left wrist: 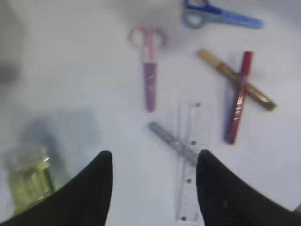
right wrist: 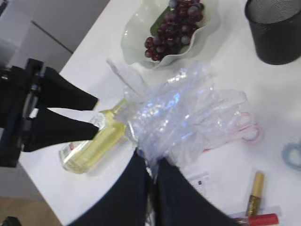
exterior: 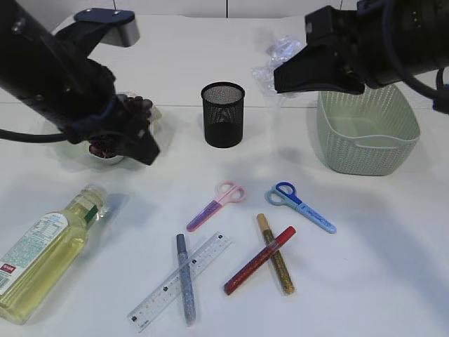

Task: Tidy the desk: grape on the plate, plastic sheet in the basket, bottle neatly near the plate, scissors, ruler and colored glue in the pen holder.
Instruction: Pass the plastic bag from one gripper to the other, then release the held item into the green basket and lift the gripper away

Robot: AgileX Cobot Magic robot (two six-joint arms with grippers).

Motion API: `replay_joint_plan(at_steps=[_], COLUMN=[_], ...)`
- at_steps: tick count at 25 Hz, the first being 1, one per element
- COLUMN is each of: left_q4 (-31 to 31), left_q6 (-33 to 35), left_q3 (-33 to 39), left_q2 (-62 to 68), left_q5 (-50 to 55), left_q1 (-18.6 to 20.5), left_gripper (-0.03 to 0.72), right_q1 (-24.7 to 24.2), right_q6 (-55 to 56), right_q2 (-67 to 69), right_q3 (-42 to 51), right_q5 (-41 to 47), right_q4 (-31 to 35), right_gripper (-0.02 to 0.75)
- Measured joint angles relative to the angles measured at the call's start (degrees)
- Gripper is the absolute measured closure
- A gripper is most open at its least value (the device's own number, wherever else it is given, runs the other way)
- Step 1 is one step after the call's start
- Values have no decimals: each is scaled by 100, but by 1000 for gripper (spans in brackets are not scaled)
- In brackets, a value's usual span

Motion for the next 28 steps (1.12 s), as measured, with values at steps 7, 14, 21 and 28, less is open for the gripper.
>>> replay_joint_plan(at_steps=[7,14,21,28], left_q4=[1409,1860,2124,2171], left_q6=[-1428,-1693,-1952,-1974], left_q3=[0,0,0,0], left_q2=[12,12,12,12], left_q5=[442,708,823,1079], left_q1=[756,1235,1239,1239], left_gripper=[292,368,377,377], right_q1=[-316,-881,-991,-991], right_q6=[807,1652,3128,4419], right_q2=[701,1797,2803,3542], right_q3=[-580,-1689,-2574,-3181], right_q5=[-122,-122,-46,346], right_q4=[-1212,-2350,-4571,-6303], right_gripper=[722,722,722,692])
